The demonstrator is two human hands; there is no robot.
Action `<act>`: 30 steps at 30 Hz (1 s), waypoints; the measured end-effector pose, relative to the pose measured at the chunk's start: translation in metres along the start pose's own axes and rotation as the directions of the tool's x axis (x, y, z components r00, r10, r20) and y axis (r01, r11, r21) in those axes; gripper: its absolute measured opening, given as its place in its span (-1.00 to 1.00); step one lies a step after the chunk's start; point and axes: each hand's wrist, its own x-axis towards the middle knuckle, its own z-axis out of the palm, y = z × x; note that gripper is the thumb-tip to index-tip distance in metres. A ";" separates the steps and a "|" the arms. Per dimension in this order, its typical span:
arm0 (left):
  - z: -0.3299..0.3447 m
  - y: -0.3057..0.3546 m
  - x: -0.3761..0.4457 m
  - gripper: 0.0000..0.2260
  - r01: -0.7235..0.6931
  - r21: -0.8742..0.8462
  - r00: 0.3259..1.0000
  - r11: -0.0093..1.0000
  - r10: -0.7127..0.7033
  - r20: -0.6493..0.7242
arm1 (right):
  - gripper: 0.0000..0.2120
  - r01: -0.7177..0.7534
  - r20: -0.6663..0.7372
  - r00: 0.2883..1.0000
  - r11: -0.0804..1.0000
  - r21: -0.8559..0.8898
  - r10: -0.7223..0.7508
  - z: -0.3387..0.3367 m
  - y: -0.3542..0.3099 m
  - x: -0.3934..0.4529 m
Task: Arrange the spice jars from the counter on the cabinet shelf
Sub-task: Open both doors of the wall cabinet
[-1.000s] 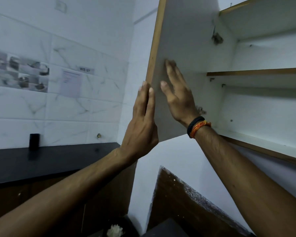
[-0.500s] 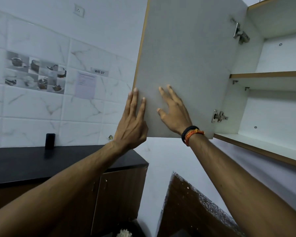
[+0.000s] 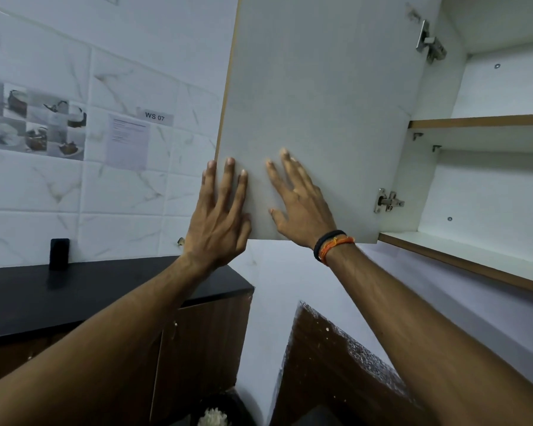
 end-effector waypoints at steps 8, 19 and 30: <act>-0.002 0.009 -0.001 -0.32 0.066 0.055 0.998 0.996 -0.066 -0.002 | -0.20 0.017 0.169 0.986 0.998 -0.059 -0.006 -0.027 0.033 -0.016; -0.031 0.094 0.038 -0.23 0.244 0.002 0.966 0.970 -0.244 0.081 | -0.28 -0.145 0.175 0.969 0.974 -0.172 0.175 -0.090 0.090 -0.066; -0.016 0.228 0.067 -0.36 0.019 -0.422 0.982 0.906 0.062 0.177 | -0.37 -0.256 0.133 0.932 0.872 -0.417 0.337 -0.192 0.148 -0.144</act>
